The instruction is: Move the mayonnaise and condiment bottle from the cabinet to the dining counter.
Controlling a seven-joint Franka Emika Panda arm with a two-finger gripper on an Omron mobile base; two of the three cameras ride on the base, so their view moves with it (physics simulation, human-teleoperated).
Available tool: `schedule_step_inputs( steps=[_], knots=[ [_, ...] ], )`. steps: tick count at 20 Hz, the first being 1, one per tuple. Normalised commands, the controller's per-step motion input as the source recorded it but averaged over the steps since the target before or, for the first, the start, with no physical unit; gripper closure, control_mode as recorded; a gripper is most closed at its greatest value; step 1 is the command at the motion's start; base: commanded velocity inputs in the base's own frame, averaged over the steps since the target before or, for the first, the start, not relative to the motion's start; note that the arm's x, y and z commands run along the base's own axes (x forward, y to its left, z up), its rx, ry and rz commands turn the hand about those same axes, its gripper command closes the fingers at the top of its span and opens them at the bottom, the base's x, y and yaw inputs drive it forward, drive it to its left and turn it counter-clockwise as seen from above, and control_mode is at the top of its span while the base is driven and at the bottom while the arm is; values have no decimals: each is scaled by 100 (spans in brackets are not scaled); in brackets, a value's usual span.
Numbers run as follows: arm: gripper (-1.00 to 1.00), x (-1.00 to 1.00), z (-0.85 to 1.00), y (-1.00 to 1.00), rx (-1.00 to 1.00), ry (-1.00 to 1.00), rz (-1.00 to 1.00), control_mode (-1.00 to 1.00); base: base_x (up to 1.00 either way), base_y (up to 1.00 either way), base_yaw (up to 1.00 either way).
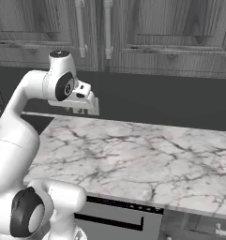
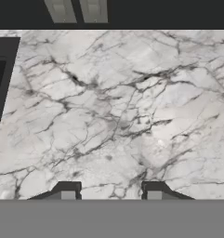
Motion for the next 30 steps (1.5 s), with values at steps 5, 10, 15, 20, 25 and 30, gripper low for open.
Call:
schedule_step_inputs(
  steps=[5, 10, 15, 20, 25, 30],
  knots=[
    [-100, -13, 0, 0, 0, -3, 0, -100, 0, 0, 0],
    [-100, -32, 1, 1, -4, -21, -2, -100, 0, 0, 0],
    [-100, -27, 16, 0, -3, -26, -5, -100, 0, 0, 0],
    [-100, -21, 33, 0, 0, -12, 0, -100, 0, 0, 0],
    [-100, -11, 41, -1, 0, -18, 0, -100, 0, 0, 0],
    [-100, -1, 56, -1, 0, -14, 0, -100, 0, 0, 0]
  ],
)
